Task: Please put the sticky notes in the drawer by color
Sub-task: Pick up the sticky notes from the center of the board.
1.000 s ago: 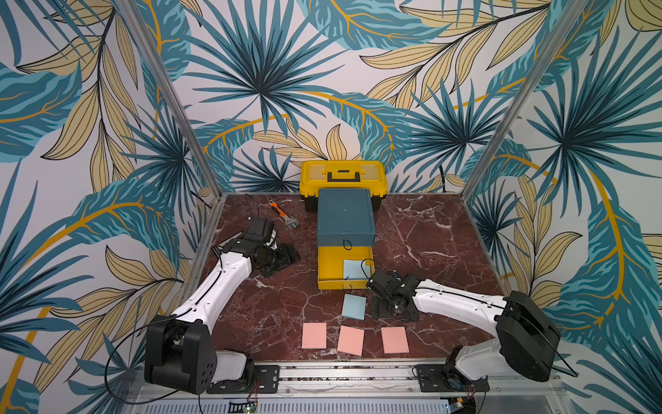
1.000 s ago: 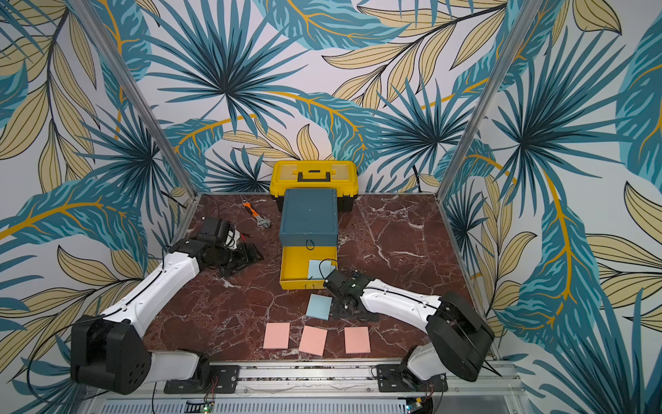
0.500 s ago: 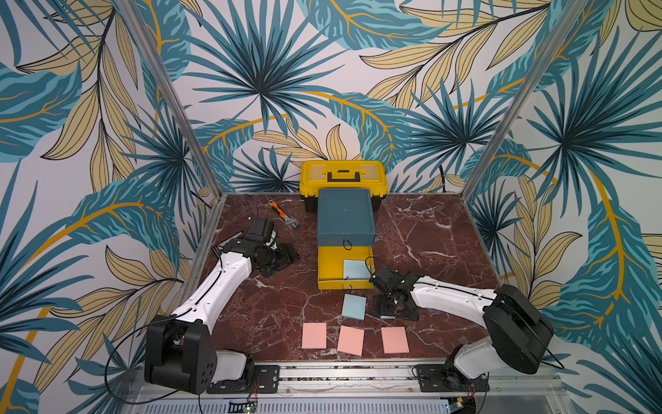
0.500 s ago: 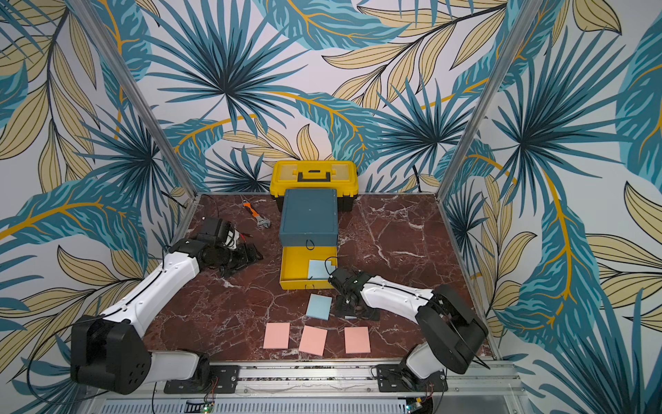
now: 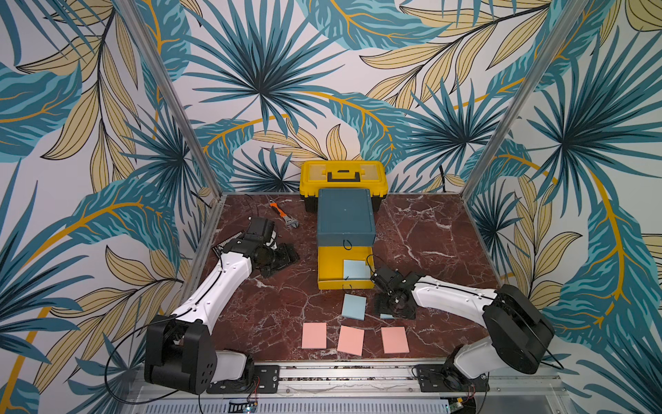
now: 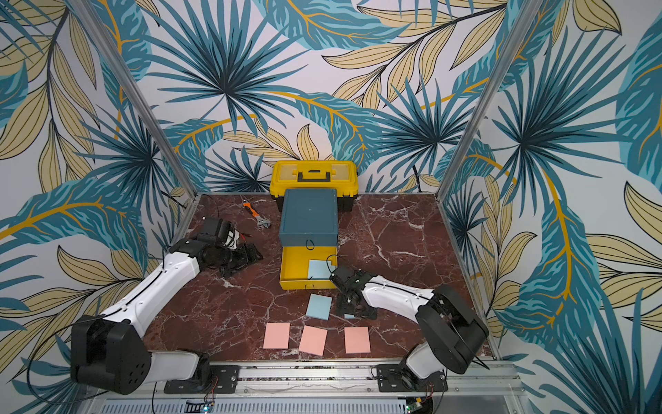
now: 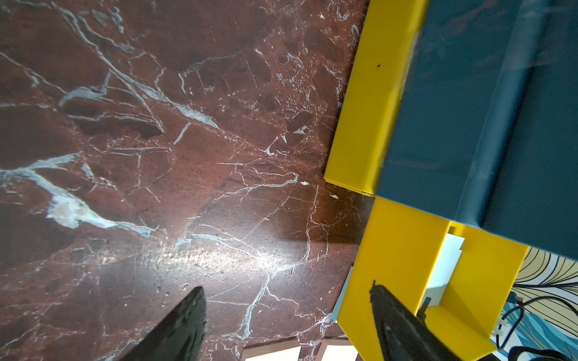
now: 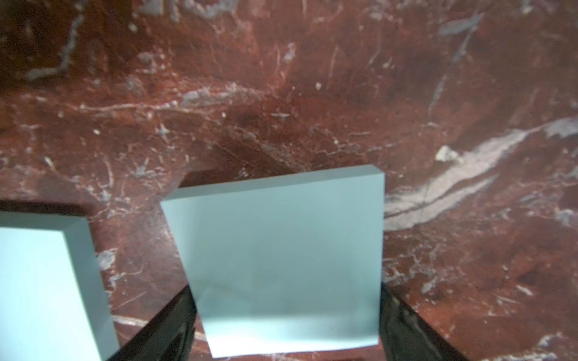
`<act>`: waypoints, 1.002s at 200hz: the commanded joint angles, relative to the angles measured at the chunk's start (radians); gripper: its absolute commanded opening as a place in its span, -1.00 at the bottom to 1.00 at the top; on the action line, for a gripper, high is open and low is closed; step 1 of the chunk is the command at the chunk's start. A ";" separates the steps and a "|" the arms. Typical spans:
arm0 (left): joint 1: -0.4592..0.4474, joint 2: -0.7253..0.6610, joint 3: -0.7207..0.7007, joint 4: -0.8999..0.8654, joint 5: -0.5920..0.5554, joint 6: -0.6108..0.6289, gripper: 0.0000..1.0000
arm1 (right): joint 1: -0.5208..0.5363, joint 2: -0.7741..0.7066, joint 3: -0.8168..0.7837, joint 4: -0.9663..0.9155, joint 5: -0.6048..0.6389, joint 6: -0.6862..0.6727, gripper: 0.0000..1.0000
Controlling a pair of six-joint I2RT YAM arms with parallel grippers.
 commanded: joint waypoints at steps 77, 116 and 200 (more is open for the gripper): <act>-0.010 0.000 0.010 0.019 -0.006 -0.006 0.69 | -0.003 -0.118 0.037 -0.127 0.042 0.000 0.56; -0.011 0.007 0.012 0.027 -0.002 -0.008 0.69 | -0.004 -0.190 0.134 -0.235 0.097 -0.035 0.56; -0.013 0.008 0.006 0.038 0.000 -0.011 0.69 | -0.003 -0.209 0.356 -0.308 0.113 -0.150 0.49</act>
